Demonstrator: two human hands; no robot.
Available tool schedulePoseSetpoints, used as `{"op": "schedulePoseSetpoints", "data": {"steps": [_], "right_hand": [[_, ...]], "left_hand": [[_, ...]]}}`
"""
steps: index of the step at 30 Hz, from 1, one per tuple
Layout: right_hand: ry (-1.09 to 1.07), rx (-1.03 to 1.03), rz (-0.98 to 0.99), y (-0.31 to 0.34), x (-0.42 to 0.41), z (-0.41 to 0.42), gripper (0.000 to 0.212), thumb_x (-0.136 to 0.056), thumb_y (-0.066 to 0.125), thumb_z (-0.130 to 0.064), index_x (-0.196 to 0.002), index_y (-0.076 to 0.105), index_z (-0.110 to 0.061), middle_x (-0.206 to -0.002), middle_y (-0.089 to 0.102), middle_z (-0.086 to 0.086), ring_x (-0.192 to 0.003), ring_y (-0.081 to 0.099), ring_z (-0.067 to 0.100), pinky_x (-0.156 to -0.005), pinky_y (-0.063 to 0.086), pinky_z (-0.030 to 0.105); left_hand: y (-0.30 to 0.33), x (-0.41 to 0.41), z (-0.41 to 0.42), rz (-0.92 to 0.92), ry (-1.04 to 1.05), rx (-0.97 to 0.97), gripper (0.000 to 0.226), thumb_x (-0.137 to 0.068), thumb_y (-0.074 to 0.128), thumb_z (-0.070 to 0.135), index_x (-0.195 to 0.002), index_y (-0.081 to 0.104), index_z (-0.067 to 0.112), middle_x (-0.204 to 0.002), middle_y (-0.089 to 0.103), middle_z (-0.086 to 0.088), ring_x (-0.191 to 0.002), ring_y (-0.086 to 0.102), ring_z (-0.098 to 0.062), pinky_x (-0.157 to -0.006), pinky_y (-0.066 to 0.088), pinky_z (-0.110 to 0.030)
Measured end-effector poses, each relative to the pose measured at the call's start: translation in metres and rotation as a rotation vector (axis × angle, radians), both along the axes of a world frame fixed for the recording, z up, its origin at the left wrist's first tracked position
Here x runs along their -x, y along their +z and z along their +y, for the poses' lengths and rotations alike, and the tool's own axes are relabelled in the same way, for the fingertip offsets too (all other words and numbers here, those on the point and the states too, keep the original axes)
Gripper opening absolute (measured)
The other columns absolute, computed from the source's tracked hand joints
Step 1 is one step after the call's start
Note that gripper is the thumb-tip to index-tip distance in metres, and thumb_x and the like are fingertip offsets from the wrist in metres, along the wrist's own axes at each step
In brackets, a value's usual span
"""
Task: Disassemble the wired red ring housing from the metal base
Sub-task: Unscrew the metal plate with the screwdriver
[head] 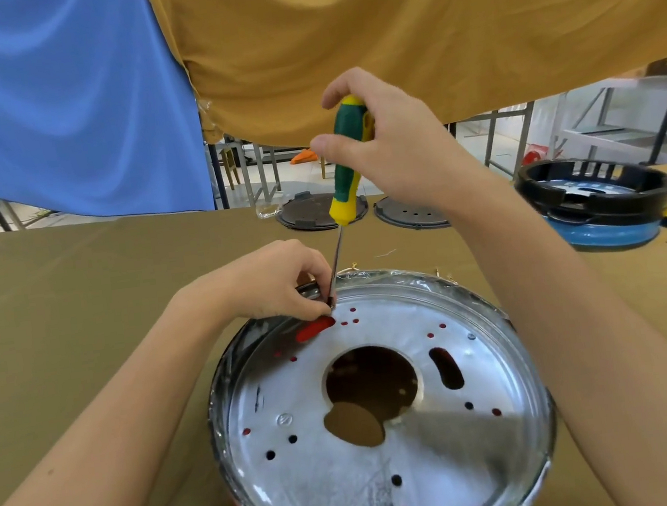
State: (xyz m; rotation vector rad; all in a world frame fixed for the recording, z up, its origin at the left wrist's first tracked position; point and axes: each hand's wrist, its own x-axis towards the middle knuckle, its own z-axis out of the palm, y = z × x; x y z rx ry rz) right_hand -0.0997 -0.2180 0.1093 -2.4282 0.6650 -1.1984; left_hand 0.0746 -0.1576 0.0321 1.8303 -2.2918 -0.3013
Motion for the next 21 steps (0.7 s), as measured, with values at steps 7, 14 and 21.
{"op": "schedulePoseSetpoints", "data": {"steps": [7,14,21], "right_hand": [[0.128,-0.122,0.004,0.002,-0.003,0.007,0.032,-0.093,0.061,-0.023,-0.123,0.050,-0.020,-0.092,0.055,-0.005,-0.079,0.056,0.010,-0.078,0.053,0.022],[0.120,-0.103,-0.002,0.004,0.000,0.007,0.034,-0.093,0.061,-0.018,-0.125,0.051,-0.022,-0.101,0.055,-0.004,-0.094,0.060,0.016,-0.088,0.055,0.039],[0.125,-0.181,-0.015,0.004,0.001,0.006,0.030,-0.093,0.061,-0.031,-0.121,0.053,-0.023,-0.085,0.051,-0.003,-0.083,0.055,0.012,-0.080,0.053,0.030]], "left_hand": [[0.005,-0.006,0.000,0.005,0.007,0.016,0.012,-0.082,0.074,0.026,-0.093,0.072,0.029,-0.104,0.061,0.020,-0.094,0.059,0.002,-0.080,0.045,-0.014],[-0.005,-0.004,-0.002,0.038,0.015,0.033,0.003,-0.084,0.073,0.028,-0.085,0.074,0.031,-0.108,0.065,0.014,-0.096,0.059,0.002,-0.073,0.041,-0.004],[-0.008,-0.004,-0.004,0.022,0.012,0.057,0.005,-0.082,0.073,0.031,-0.077,0.071,0.030,-0.107,0.063,0.016,-0.100,0.058,0.000,-0.086,0.041,-0.014]]}}
